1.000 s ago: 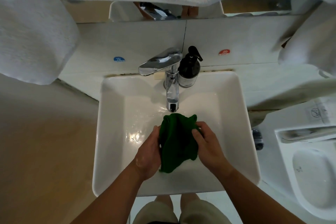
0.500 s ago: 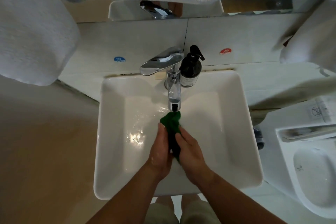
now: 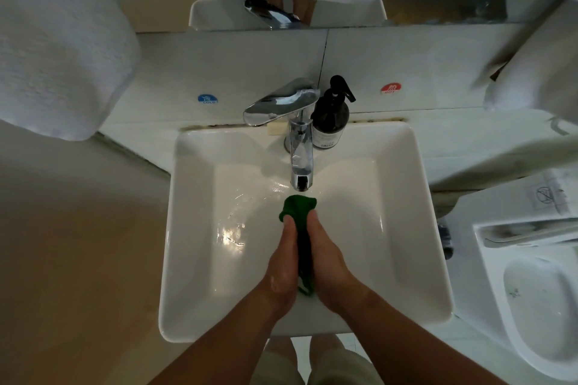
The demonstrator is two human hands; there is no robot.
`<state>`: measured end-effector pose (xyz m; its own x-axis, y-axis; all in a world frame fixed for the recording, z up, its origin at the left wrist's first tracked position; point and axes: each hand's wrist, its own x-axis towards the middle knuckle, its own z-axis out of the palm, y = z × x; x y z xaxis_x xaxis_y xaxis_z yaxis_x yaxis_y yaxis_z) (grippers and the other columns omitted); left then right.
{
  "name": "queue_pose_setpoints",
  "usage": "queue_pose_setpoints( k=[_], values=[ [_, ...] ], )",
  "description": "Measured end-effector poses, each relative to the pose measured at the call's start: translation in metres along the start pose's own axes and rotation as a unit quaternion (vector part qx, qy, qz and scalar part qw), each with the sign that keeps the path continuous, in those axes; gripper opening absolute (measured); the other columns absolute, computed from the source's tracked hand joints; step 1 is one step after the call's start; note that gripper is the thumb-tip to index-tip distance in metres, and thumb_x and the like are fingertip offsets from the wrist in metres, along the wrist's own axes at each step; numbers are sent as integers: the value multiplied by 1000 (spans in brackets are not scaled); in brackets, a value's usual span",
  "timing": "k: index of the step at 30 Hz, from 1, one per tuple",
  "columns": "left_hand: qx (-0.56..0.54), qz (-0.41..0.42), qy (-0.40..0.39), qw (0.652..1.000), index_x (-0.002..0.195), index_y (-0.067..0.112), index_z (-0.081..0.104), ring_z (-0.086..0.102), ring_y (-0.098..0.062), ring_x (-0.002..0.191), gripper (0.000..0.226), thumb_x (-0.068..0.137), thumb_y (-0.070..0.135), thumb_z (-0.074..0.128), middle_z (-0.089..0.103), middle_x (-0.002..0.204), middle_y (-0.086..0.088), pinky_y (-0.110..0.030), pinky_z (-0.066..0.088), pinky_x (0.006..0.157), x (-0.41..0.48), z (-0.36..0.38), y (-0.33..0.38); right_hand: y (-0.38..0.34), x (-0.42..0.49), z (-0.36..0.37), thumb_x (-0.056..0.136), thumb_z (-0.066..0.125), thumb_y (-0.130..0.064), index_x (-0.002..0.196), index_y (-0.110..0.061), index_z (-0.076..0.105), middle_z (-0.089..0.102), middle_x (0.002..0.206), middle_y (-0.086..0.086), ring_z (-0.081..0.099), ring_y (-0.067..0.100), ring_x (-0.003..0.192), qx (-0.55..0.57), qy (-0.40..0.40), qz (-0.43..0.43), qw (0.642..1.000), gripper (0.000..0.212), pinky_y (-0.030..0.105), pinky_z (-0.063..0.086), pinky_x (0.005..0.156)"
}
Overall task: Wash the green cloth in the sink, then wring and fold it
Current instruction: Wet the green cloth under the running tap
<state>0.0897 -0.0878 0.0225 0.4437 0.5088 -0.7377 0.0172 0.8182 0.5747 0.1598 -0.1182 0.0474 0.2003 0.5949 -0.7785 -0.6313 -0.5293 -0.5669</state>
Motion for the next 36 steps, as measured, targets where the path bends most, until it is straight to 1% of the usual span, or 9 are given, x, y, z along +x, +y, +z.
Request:
queue_pose_setpoints(
  k=[6,10,13,17,21,25,28,33,36],
  values=[
    [-4,14,6,1000,143,29,53,55,-10,126,73,85,72,40,59,140,6,-34,37,113,-1,4,7,-11,0,1,71,52,-71,112,-34,71,73,119,-3,64,15,118,1,-7,-19,1000,58,42,41,113],
    [14,15,20,1000,125,39,66,62,-3,112,64,80,78,40,66,129,9,-31,45,102,1,3,9,-3,-9,3,79,47,-64,115,-40,64,66,129,-11,59,6,121,-3,-30,-27,999,47,30,42,110],
    [37,0,6,999,140,30,55,54,-7,125,72,87,76,37,56,140,11,-35,38,111,-4,5,2,-10,-7,-1,77,48,-64,110,-34,70,74,117,-5,66,10,111,10,-13,-17,1000,49,29,49,99],
    [30,11,16,999,132,33,63,61,-10,118,74,78,79,41,65,134,4,-32,44,102,-1,0,13,1,-9,2,73,54,-69,129,-34,62,66,132,-6,59,11,124,-1,-32,-27,999,66,36,40,113],
    [30,14,22,999,142,33,52,55,-7,122,78,79,76,42,56,143,7,-32,37,110,-8,9,1,-10,-5,-3,78,48,-65,121,-30,67,71,123,-2,65,12,116,2,-17,-27,999,58,33,47,105],
    [20,11,23,999,128,34,66,61,-14,120,74,78,81,38,67,131,5,-39,43,109,-2,-2,13,2,-12,2,82,47,-63,129,-33,60,65,132,-6,58,11,125,-11,-46,-20,999,57,33,40,113],
    [47,8,16,999,140,35,54,55,-12,128,73,84,78,36,60,140,7,-37,40,111,-8,3,3,-8,-9,-2,78,48,-65,116,-30,69,74,117,-2,65,16,115,-8,-25,-16,1000,55,39,44,111],
    [28,-4,34,999,125,37,65,63,-13,115,69,80,79,33,69,124,5,-31,51,90,-4,-3,13,4,-13,1,75,51,-69,132,-33,60,64,136,-4,57,14,127,-8,-42,-10,999,68,39,38,116],
    [61,4,11,998,139,37,55,56,-11,127,69,86,76,32,62,136,10,-34,43,107,-14,3,4,-6,-9,-2,72,52,-73,124,-31,68,70,127,0,63,16,121,2,-24,-12,1000,68,41,43,112]
  ],
)
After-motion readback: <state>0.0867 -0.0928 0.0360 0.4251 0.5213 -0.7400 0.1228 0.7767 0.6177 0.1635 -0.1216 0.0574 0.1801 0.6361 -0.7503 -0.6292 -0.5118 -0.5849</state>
